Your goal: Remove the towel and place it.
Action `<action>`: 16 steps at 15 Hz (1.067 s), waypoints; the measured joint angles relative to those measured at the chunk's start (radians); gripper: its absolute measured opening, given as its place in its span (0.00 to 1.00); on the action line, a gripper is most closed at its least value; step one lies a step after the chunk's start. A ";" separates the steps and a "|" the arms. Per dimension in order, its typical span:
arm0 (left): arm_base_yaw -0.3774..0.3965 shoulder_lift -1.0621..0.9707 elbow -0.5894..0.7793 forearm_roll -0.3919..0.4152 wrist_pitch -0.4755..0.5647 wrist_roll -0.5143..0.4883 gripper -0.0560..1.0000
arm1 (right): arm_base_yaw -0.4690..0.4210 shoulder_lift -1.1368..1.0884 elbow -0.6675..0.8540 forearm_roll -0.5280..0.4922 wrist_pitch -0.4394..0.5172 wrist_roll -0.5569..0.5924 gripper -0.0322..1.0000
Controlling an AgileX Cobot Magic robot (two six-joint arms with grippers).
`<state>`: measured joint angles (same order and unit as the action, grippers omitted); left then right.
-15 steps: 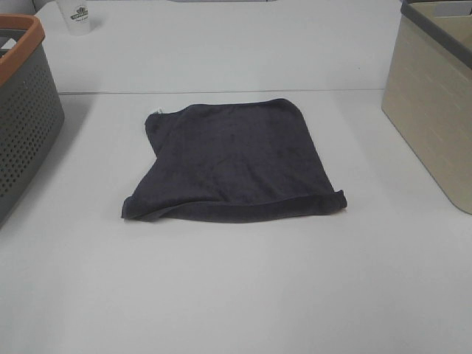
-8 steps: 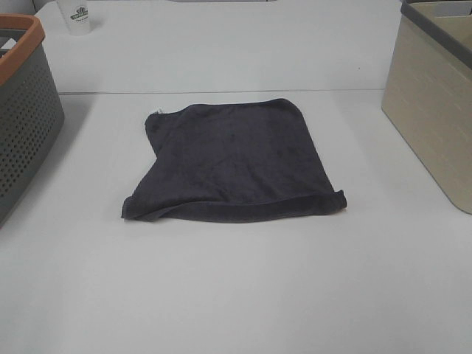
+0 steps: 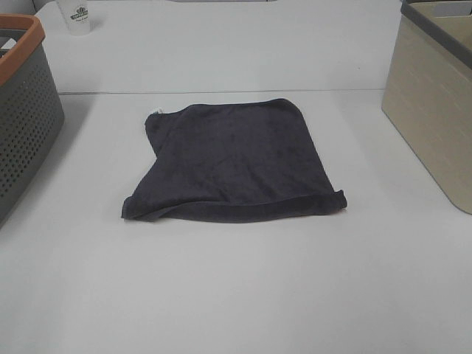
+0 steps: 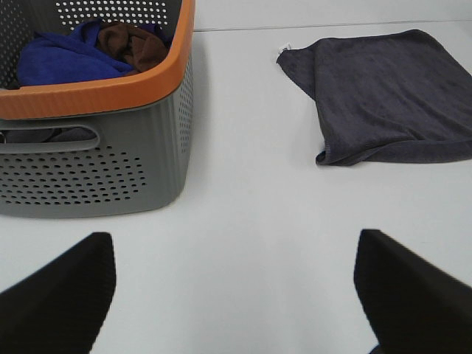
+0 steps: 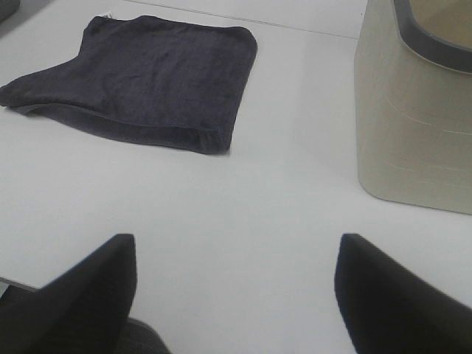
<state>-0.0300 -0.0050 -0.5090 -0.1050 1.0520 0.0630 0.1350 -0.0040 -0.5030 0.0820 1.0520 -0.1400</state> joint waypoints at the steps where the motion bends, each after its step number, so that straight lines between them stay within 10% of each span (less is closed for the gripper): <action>1: 0.000 0.000 0.000 0.000 0.000 0.000 0.83 | 0.000 0.000 0.000 0.000 0.000 0.000 0.75; 16: 0.000 0.000 0.000 0.000 0.000 0.000 0.83 | 0.000 0.000 0.000 0.001 0.000 0.000 0.75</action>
<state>-0.0300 -0.0050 -0.5090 -0.1050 1.0520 0.0630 0.1350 -0.0040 -0.5030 0.0830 1.0520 -0.1400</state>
